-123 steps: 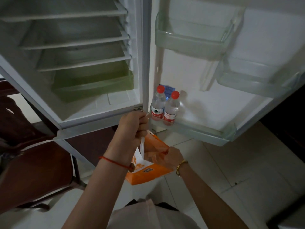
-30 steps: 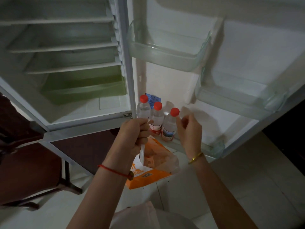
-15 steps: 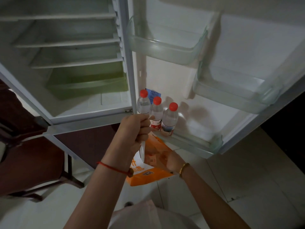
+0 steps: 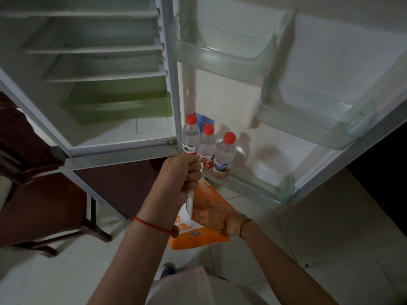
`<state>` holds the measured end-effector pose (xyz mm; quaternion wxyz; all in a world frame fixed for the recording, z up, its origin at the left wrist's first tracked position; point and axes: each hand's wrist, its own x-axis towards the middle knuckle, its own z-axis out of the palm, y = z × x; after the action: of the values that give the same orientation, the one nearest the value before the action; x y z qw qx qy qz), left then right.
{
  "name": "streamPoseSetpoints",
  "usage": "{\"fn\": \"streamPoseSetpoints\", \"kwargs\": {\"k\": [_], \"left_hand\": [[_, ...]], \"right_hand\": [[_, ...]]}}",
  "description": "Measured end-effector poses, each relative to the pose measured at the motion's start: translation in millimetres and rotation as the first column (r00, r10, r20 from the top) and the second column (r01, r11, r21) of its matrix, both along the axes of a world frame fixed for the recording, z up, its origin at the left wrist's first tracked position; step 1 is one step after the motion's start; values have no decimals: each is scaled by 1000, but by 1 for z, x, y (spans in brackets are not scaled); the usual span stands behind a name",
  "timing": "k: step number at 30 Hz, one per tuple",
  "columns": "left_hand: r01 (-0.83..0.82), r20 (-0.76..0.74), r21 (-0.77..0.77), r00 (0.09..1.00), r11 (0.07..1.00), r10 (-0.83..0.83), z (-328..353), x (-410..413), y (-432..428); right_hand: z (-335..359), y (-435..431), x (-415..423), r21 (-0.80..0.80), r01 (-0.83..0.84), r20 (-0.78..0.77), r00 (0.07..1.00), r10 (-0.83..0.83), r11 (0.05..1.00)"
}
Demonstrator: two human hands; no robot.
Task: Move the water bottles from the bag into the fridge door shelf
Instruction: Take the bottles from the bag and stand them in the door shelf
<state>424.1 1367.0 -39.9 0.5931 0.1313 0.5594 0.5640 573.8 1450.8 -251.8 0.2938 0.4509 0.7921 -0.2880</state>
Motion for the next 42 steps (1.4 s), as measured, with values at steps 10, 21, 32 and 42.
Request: {"fn": "streamPoseSetpoints", "kwargs": {"k": [10,21,32,42], "left_hand": [[-86,-20,-29,996,996,86,-7,-9,-6],[-111,27,-21,993,994,112,-17,17,4],[-109,26,-15,994,994,110,-21,19,18],[-117,10,-33,993,993,117,-19,16,12]], "right_hand": [[-11,-2,-3,83,106,-361,930,-69,991],[85,-7,6,213,257,-599,797,-82,943],[174,1,57,422,568,-781,624,-35,706],[179,9,56,561,601,-769,633,91,569]]}}
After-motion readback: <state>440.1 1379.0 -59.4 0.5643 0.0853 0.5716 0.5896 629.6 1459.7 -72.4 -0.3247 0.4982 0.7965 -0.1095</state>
